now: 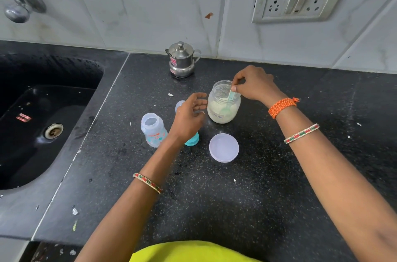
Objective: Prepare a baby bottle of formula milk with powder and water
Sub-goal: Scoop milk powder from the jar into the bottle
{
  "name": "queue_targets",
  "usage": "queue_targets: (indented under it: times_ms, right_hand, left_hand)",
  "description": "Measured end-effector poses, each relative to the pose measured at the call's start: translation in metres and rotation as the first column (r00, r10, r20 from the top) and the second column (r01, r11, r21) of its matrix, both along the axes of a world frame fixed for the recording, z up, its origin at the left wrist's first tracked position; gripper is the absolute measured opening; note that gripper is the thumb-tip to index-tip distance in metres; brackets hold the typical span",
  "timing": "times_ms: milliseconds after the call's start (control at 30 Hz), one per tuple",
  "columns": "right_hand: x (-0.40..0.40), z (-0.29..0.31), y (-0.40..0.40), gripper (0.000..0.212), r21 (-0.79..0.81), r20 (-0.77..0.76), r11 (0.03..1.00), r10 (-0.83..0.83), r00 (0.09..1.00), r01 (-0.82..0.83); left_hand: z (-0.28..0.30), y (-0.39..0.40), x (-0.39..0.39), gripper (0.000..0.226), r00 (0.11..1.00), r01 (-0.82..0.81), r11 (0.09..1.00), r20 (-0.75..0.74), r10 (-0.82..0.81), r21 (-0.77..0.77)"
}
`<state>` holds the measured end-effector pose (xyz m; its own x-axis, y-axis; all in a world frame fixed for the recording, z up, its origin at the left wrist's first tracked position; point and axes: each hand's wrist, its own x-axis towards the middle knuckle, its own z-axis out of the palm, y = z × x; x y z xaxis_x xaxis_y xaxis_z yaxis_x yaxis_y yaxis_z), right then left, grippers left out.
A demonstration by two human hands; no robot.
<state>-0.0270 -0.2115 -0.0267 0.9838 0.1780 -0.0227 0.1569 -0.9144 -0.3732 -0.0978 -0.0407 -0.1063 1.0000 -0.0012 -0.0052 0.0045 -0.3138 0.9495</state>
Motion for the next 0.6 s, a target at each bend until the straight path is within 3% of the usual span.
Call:
queue_targets:
  times_ms: [433, 600]
  right_hand:
    - [-0.003, 0.001, -0.005, 0.018, 0.167, -0.084, 0.983, -0.068, 0.994, 0.082]
    - [-0.004, 0.002, -0.011, 0.022, 0.319, -0.069, 0.925, -0.194, 0.979, 0.206]
  left_hand:
    - [0.000, 0.004, -0.010, 0.048, 0.999, -0.026, 1.000, 0.019, 0.026, 0.008]
    - [0.006, 0.008, -0.014, 0.048, 0.997, -0.066, 0.998, 0.047, 0.067, -0.020]
